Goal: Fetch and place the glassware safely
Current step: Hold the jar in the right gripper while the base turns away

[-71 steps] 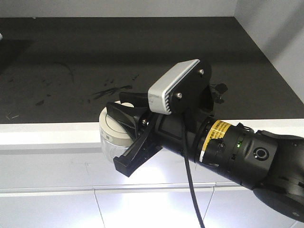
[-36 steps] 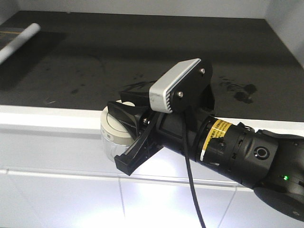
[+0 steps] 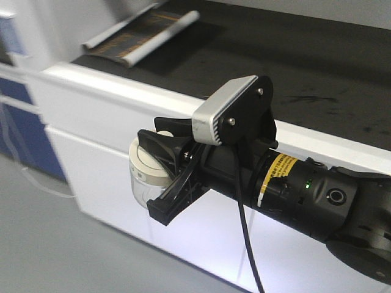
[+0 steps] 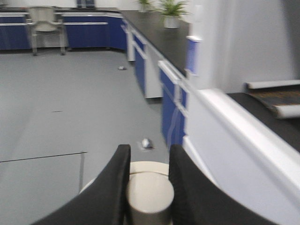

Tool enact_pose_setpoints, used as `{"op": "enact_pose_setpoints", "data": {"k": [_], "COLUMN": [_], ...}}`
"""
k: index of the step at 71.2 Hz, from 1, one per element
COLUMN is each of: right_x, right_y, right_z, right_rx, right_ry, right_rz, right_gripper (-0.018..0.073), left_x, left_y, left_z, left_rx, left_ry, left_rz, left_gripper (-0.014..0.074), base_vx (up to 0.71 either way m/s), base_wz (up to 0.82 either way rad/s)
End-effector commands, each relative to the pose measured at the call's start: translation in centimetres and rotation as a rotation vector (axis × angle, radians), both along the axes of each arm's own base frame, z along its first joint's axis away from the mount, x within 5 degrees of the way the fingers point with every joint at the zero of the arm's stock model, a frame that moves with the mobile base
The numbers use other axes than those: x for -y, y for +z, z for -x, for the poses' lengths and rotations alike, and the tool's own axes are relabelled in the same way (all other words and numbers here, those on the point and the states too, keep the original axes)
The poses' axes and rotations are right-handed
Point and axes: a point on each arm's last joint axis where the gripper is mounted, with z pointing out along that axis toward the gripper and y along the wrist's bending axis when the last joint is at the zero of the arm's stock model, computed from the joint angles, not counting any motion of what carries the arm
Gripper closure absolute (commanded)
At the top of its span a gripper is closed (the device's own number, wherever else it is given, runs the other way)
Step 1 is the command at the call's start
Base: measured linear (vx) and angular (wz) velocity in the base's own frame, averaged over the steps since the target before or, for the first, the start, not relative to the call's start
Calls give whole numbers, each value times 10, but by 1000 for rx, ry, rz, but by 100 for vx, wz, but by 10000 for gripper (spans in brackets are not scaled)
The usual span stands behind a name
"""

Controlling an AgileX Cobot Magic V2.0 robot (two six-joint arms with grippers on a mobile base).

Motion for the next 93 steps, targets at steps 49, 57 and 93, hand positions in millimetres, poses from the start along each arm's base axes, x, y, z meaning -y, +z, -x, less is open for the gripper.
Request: {"op": "enact_pose_setpoints", "data": {"k": [49, 57, 93], "right_x": [3, 3, 3], "right_y": [29, 29, 29], "right_z": [6, 6, 6], "right_rx": [96, 96, 96], "right_ry": [28, 28, 28], "right_rz": [-126, -126, -126], "right_gripper": [563, 563, 563], "left_x": [0, 0, 0], "left_y": [14, 14, 14], "left_z": [1, 1, 1], "left_rx": [89, 89, 89], "left_ry": [-6, -6, -6], "left_rz": [20, 20, 20], "left_gripper": [603, 603, 603], "base_vx": [-13, -1, 8], "base_wz": [59, 57, 58]}}
